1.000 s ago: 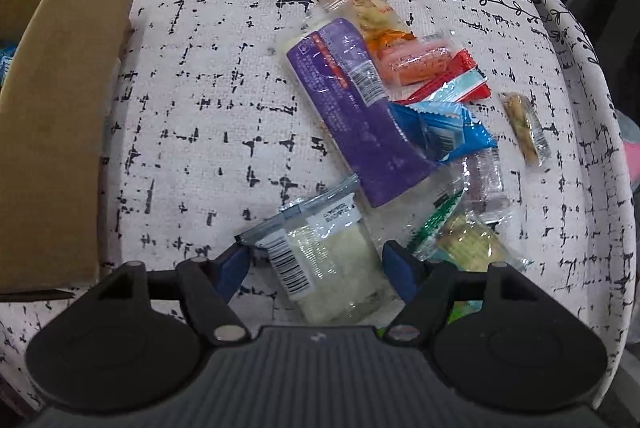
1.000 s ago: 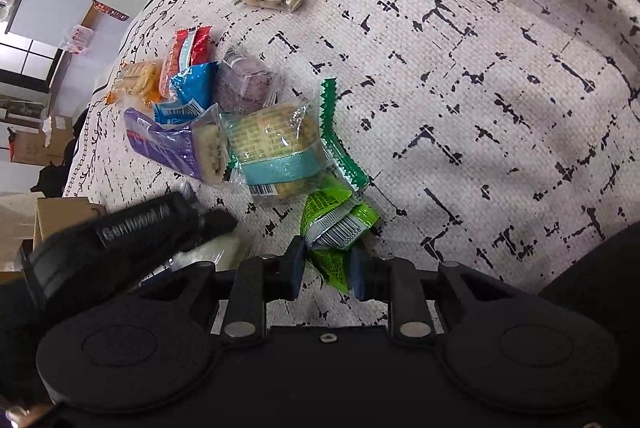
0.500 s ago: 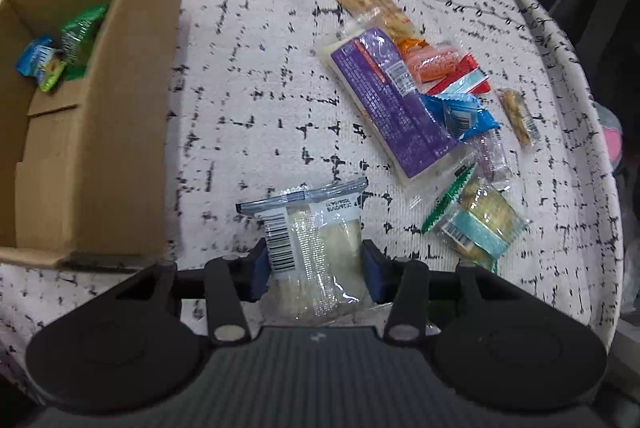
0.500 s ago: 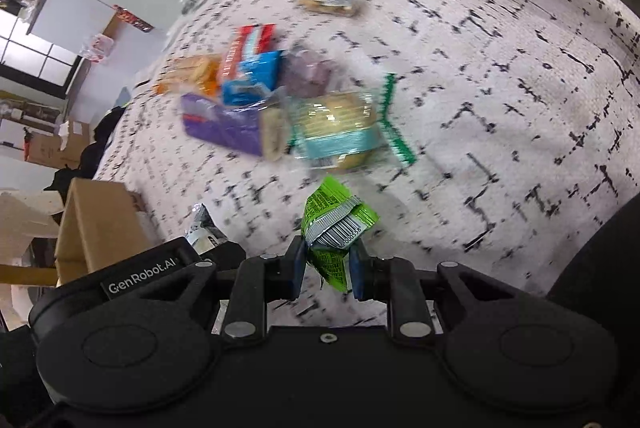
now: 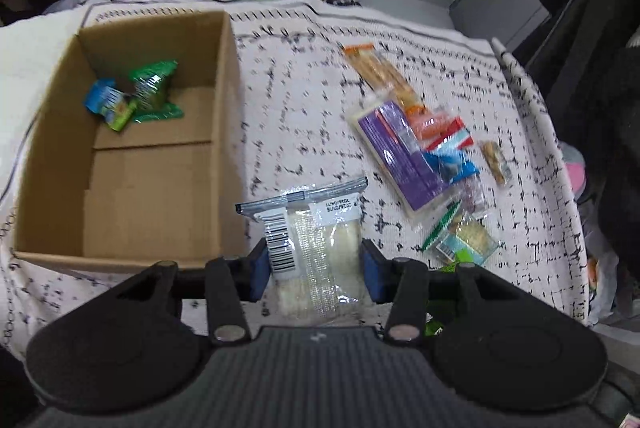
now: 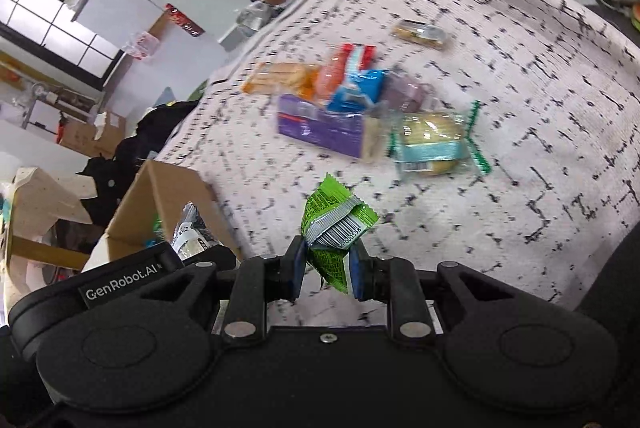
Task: Organize snacks
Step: 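Carry both packs into the cardboard box and open both tools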
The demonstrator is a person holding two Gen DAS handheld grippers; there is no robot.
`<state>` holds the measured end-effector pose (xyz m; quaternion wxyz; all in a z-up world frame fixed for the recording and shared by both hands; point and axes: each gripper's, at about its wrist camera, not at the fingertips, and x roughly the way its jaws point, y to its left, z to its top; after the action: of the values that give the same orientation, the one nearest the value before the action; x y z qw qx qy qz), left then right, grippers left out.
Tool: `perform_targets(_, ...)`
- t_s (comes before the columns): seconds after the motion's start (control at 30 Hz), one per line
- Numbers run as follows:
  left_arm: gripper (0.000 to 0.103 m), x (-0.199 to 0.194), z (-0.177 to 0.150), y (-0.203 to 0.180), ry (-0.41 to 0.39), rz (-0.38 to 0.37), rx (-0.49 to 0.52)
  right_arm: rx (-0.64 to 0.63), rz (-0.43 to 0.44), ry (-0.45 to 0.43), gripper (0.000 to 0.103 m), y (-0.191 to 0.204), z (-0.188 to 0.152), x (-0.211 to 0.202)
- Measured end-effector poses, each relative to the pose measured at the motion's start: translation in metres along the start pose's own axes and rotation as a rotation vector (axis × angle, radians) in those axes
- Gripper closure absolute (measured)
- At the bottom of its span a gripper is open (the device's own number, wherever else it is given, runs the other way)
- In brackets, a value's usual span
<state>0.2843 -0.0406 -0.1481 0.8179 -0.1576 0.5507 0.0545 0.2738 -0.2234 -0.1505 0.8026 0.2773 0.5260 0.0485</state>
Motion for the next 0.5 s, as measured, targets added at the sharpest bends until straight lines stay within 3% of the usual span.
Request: perform_targets(0.5,0.057,-0.036,0.026,0.042,-0.064,-0.008,-0.051,-0.099,0.072,-0.010,0.081,0.065,0.003,-0.003)
